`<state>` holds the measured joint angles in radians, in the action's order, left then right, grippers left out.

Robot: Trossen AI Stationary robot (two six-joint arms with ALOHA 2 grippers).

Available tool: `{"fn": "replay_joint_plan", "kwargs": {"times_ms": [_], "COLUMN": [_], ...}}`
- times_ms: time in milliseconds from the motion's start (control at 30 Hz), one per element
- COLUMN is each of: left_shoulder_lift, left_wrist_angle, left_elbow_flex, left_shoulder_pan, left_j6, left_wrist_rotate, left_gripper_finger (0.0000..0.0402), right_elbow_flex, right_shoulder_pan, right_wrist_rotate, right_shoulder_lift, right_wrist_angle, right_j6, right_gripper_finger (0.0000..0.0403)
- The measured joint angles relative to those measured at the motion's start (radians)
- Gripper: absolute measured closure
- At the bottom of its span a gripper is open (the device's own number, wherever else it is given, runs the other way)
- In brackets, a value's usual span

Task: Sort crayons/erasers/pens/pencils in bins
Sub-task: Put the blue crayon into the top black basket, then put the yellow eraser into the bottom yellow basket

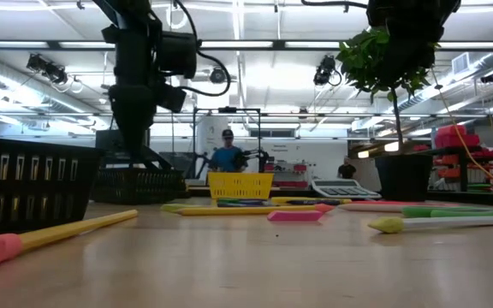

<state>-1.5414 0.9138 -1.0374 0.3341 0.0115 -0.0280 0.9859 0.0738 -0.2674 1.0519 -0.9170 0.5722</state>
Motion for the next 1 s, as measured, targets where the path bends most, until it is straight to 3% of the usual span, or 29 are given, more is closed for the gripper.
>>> {"fn": "replay_joint_plan", "kwargs": {"times_ms": [367,600,800,1000], "left_shoulder_lift": [-0.001,-0.002,-0.002,-0.002], "left_wrist_angle": [-0.039,-0.002,-0.011,-0.015], "left_elbow_flex": [0.0,-0.034,-0.117,-0.248], "left_shoulder_pan": [0.011,-0.01,-0.033,-0.062], "left_j6": [-0.054,-0.084,-0.048,-0.025], "left_wrist_rotate": [0.001,0.006,0.005,0.0], "left_gripper_finger": [0.0348,0.0292,0.0242,0.0226], "right_elbow_flex": [0.0,0.0,0.0,0.0], "right_shoulder_pan": [0.0,-0.014,-0.027,-0.011], "right_wrist_rotate": [-0.073,-0.099,-0.097,-0.101], "right_shoulder_lift": [0.0,0.0,0.0,0.0], "right_wrist_angle": [-0.001,-0.001,-0.001,-0.001], "right_j6": [0.03,0.007,0.021,0.124], "right_gripper_finger": [0.0283,0.0283,0.0283,0.0283]}}
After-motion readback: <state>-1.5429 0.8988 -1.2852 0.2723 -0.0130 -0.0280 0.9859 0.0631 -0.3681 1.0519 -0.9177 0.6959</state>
